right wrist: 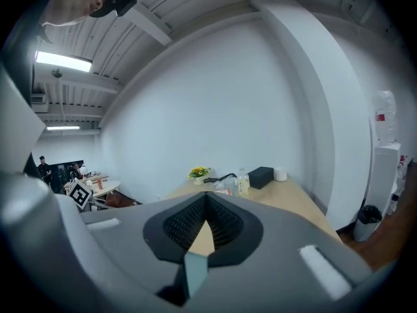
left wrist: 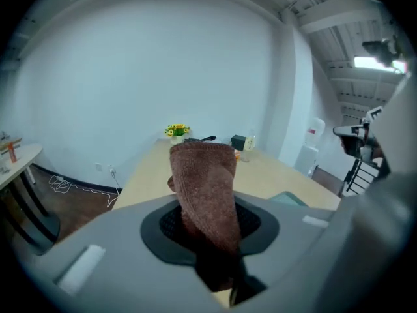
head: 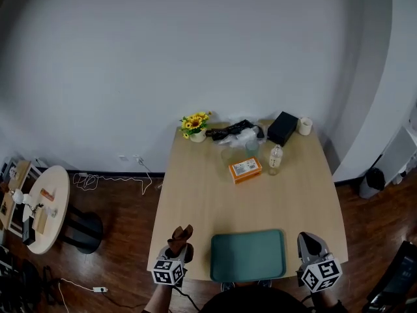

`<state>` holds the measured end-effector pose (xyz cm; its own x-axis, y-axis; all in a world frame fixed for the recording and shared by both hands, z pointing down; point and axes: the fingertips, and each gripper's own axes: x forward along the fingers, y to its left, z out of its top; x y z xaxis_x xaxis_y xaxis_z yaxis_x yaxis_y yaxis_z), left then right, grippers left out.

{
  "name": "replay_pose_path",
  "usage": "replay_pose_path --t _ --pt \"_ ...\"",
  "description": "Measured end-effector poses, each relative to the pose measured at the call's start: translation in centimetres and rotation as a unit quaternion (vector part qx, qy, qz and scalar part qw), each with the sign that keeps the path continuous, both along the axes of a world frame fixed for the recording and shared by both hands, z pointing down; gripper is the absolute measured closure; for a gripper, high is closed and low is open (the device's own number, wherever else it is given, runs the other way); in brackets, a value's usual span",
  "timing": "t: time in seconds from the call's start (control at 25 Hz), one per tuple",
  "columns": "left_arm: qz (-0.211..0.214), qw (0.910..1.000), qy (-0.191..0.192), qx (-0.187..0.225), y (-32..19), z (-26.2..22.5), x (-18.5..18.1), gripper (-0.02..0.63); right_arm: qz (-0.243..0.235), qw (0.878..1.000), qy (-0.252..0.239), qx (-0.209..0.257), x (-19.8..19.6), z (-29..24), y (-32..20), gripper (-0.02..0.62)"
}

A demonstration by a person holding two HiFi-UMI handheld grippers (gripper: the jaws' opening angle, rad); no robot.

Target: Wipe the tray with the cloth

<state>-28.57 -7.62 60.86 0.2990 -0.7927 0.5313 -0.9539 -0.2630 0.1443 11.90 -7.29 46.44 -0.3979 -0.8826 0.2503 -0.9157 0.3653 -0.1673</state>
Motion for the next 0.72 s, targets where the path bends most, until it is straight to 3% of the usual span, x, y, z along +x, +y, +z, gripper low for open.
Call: replay_pose_path --t 0.12,0.24,0.36,0.4,0.52,0.64,0.72 --pt "0.010 0.9993 -0.018 -0.031 0.1 3.5 0.1 0.523 -0.002 1.000 -0.004 -0.003 -0.5 0.0 0.1 0.595" --pt "0.015 0.9945 -0.026 -0.101 0.7 9.9 0.3 0.510 -0.012 1.000 -0.003 -0.007 -1.3 0.4 0.2 0.595" --pt "0.012 0.9876 -0.031 -0.154 2.0 14.0 0.1 0.345 -0.014 1.000 -0.002 -0.011 -1.8 0.5 0.4 0.595" --pt "0.009 0.9872 -0.027 -0.157 2.1 14.1 0.0 0.320 -0.014 1.000 -0.003 -0.011 -1.9 0.4 0.4 0.595" --pt "0.005 0.9928 -0.019 -0.118 1.5 10.1 0.3 0.311 -0.014 1.000 -0.006 -0.008 -1.9 -0.1 0.1 0.595" --pt "0.010 0.9999 0.012 -0.006 0.4 -0.7 2.5 0.333 -0.018 1.000 0.003 0.005 -2.1 -0.7 0.3 0.595" --pt "0.027 0.9940 0.077 0.073 0.0 -8.9 5.3 0.467 -0.023 1.000 0.005 0.015 -2.6 -1.1 0.5 0.595"
